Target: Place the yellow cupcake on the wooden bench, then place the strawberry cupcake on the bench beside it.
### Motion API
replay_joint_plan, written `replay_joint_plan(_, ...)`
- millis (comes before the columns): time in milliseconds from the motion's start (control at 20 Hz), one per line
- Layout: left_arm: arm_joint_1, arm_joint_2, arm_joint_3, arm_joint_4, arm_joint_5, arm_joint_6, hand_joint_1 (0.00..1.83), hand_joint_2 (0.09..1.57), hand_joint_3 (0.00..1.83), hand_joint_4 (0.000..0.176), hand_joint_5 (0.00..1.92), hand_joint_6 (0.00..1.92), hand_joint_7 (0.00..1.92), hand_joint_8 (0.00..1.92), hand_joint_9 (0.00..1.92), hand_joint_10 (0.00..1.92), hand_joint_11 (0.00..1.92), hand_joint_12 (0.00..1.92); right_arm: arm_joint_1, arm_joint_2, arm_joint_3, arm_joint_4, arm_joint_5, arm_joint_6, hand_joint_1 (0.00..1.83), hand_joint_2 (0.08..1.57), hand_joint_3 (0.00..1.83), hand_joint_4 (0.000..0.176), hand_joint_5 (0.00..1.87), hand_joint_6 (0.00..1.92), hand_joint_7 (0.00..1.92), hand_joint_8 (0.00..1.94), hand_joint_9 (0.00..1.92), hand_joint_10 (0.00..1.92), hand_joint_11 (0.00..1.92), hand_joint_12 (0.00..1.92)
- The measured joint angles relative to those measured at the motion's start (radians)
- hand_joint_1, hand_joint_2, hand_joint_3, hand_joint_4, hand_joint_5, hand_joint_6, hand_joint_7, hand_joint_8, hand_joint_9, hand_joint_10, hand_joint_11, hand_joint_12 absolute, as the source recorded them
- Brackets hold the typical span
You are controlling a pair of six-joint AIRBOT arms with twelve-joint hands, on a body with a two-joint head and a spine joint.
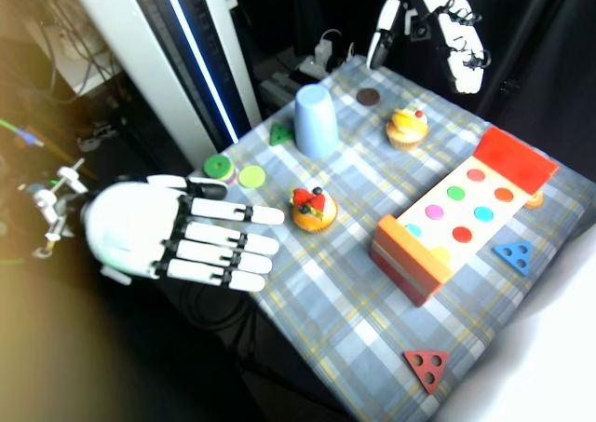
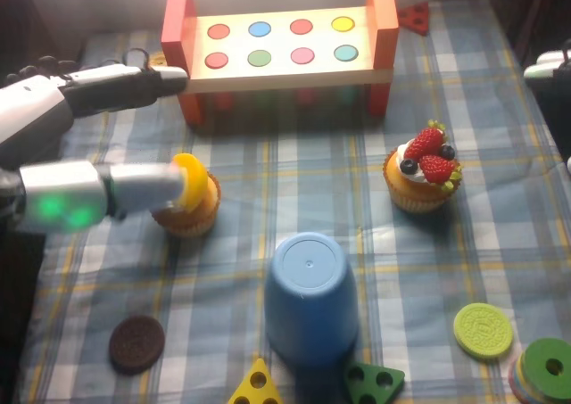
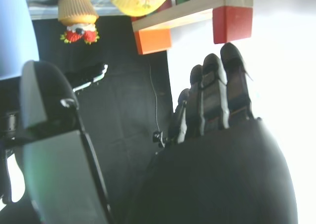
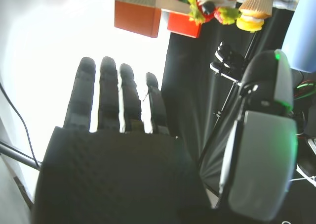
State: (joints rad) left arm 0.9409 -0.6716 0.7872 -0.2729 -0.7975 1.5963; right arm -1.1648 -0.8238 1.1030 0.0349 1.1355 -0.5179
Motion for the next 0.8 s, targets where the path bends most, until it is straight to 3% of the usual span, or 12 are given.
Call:
replay_joint_plan(100,0.0,0.0,0.003,0.003,0.004,0.0,0.33,1.12,0.0,0.174,0.33,0.0,0.34,0.0,0.3,0.01,0.0,0.65,0.009,-0.01,0.001,-0.006,-0.002,0.0,0.57,1.21,0.0,0.0,0.56,0.0,0.55,0.0,0.5,0.0,0.36,0.28)
replay_joint_plan(200,-0.031,-0.014,0.028,-0.005,0.043,0.04,0.43,1.02,0.0,0.176,0.35,0.0,0.33,0.0,0.28,0.0,0.0,0.68,0.017,-0.016,0.007,-0.022,-0.006,0.0,0.58,1.21,0.0,0.0,0.55,0.0,0.55,0.0,0.49,0.0,0.37,0.23)
replay_joint_plan(300,-0.1,-0.053,0.053,-0.062,0.115,0.19,0.59,0.93,0.0,0.176,0.36,0.0,0.33,0.0,0.29,0.0,0.0,0.7,0.023,-0.016,0.007,-0.024,-0.003,0.005,0.58,1.21,0.0,0.0,0.55,0.0,0.56,0.0,0.5,0.0,0.37,0.22)
replay_joint_plan(350,-0.126,-0.076,0.062,-0.069,0.156,0.248,0.58,0.91,0.0,0.176,0.33,0.0,0.3,0.0,0.27,0.0,0.0,0.66,0.024,-0.016,0.01,-0.031,-0.001,0.016,0.55,1.2,0.0,0.0,0.54,0.0,0.55,0.0,0.51,0.0,0.4,0.23)
replay_joint_plan(500,-0.151,-0.11,0.087,-0.09,0.276,0.324,0.58,0.9,0.0,0.176,0.28,0.0,0.28,0.0,0.24,0.0,0.0,0.63,0.029,-0.016,0.011,-0.054,0.011,0.035,0.53,1.2,0.0,0.0,0.52,0.0,0.53,0.0,0.54,0.0,0.54,0.12)
replay_joint_plan(650,-0.171,-0.131,0.115,-0.185,0.334,0.477,0.61,0.9,0.0,0.176,0.21,0.0,0.25,0.0,0.21,0.0,0.0,0.49,0.043,-0.016,0.013,-0.069,0.023,0.038,0.57,1.21,0.0,0.0,0.52,0.0,0.55,0.01,0.56,0.01,0.54,0.11)
replay_joint_plan(700,-0.18,-0.142,0.132,-0.202,0.362,0.5,0.65,0.89,0.0,0.176,0.21,0.0,0.25,0.0,0.23,0.0,0.0,0.6,0.046,-0.016,0.013,-0.076,0.026,0.039,0.59,1.21,0.0,0.0,0.53,0.0,0.57,0.01,0.57,0.01,0.53,0.1)
replay_joint_plan(800,-0.192,-0.16,0.152,-0.244,0.406,0.557,0.66,0.89,0.0,0.176,0.2,0.0,0.24,0.0,0.23,0.0,0.0,0.62,0.046,-0.016,0.013,-0.084,0.026,0.042,0.59,1.2,0.0,0.0,0.52,0.0,0.57,0.01,0.57,0.01,0.53,0.1)
